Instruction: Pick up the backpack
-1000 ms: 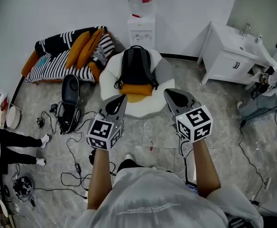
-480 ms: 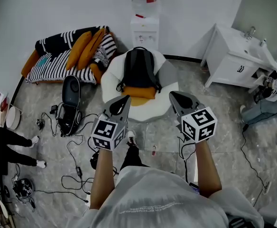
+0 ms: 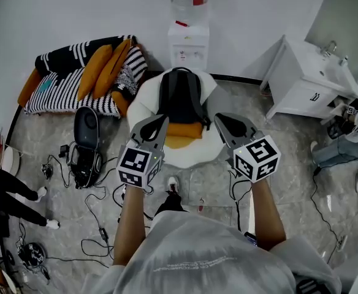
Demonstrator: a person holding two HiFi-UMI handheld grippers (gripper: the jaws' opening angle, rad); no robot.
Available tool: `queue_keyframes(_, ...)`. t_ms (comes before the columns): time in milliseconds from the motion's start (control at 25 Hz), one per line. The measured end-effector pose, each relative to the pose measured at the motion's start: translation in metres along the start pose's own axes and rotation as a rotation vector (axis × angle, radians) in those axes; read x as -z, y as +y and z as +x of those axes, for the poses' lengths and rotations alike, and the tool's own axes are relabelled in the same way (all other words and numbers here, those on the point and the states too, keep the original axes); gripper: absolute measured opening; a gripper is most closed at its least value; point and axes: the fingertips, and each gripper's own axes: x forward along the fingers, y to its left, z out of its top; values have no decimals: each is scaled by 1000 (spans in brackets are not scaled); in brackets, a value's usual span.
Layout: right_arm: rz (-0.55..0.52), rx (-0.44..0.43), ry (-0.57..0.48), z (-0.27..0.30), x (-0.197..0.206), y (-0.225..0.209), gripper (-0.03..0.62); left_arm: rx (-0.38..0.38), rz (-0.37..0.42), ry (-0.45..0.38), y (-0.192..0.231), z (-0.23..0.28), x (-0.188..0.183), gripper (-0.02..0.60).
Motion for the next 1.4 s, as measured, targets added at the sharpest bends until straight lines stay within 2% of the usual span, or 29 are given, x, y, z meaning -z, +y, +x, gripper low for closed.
queue_keyframes(560, 67, 16, 77, 128, -4, -43, 0, 42, -36, 63, 112, 83, 20, -6)
queue_keyframes(1000, 85, 31, 120, 190, -1, -63, 0, 79, -67, 106, 163, 124, 46, -6)
queue_keyframes(1400, 126, 80, 142, 233, 12, -88, 0, 115, -84, 144, 198, 152, 71, -6)
